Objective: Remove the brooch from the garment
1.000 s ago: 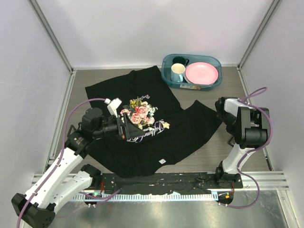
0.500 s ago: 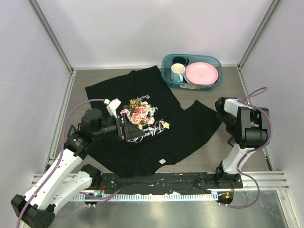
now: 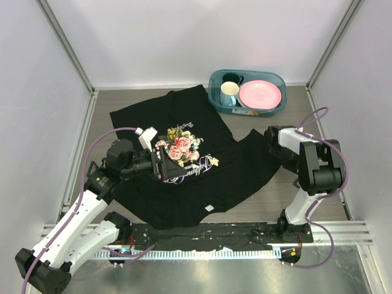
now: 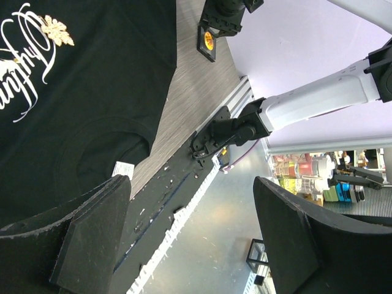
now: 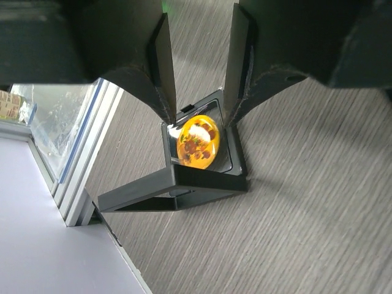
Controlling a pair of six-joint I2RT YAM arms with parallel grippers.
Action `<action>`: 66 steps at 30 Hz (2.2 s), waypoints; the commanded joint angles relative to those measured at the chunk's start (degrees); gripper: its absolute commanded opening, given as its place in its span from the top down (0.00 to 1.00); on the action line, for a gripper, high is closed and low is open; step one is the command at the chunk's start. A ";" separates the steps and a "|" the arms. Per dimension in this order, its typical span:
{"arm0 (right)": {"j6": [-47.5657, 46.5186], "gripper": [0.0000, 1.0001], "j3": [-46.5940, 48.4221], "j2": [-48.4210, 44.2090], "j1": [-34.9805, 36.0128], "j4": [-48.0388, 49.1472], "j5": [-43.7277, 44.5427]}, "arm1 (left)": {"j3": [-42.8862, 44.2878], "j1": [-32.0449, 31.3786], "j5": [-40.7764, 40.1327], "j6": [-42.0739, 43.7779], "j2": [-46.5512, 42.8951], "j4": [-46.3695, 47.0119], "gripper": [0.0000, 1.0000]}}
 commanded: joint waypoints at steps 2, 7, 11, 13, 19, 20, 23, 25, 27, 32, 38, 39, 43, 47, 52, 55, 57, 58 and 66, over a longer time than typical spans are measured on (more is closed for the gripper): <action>0.86 0.59 -0.04 -3.37 0.69 0.70 2.22 | 0.12 0.21 -0.46 0.31 0.57 1.44 0.14; -1.15 0.59 -0.48 -6.61 5.16 2.80 2.48 | 0.83 0.12 -1.07 0.75 2.32 1.18 0.14; -7.03 0.56 0.05 -10.47 11.40 6.40 -0.41 | 1.70 0.21 -2.91 1.19 3.91 0.21 0.14; -12.55 0.55 -0.04 -13.29 14.39 10.61 -3.57 | 1.97 0.12 -5.28 1.19 4.35 -0.40 0.14; -25.93 0.53 -5.48 -27.70 20.81 30.61 -29.02 | 0.48 0.12 -16.08 -0.03 1.54 -1.90 0.14; -26.82 0.49 -6.44 -28.59 21.08 33.54 -32.81 | -0.22 0.21 -17.32 -0.39 0.58 -1.38 0.14; -28.06 0.45 -8.39 -27.20 22.13 42.50 -47.06 | -2.59 0.12 -19.09 -2.84 0.92 1.52 0.16; -27.53 0.44 -8.13 -22.91 23.36 45.95 -53.30 | -5.05 0.12 -17.96 -4.95 3.29 7.90 0.21; -29.44 0.43 -6.12 -19.38 27.74 48.77 -52.46 | -8.55 0.12 -16.72 -8.72 8.18 17.46 0.27; -33.32 0.45 -1.10 -10.23 36.45 47.81 -39.98 | -8.41 -1.28 -15.05 -12.17 25.42 34.38 0.48; -35.17 0.54 -3.02 -8.03 39.62 49.66 -34.36 | -5.07 -4.71 -20.58 -11.03 42.13 45.03 0.56; -35.43 0.54 -3.37 -8.12 39.80 50.01 -33.91 | -4.89 -4.97 -21.37 -10.76 43.36 46.34 0.57; -36.23 0.56 -5.66 -8.73 40.59 53.25 -31.54 | -4.97 -5.59 -25.59 -11.37 48.37 51.18 0.59; -38.33 0.56 -5.31 -6.45 40.77 54.57 -32.76 | -5.41 -6.56 -26.21 -13.04 53.73 56.63 0.62; -38.60 0.53 -5.14 -6.45 40.85 56.68 -34.25 | -7.17 -7.35 -25.51 -13.31 56.03 61.20 0.63; -38.25 0.50 -5.13 -5.57 40.94 57.12 -34.70 | -8.22 -7.79 -24.98 -12.96 56.38 62.26 0.63; -38.51 0.49 -5.31 -4.78 40.94 57.83 -34.87 | -8.23 -8.05 -25.07 -11.91 56.29 62.26 0.64; -38.69 0.48 -5.14 -4.52 40.94 58.00 -35.31 | -8.23 -8.31 -24.98 -11.64 56.12 62.26 0.64; -38.60 0.47 -4.96 -2.14 40.94 57.74 -35.13 | -8.84 -9.28 -25.68 -9.18 55.68 62.17 0.64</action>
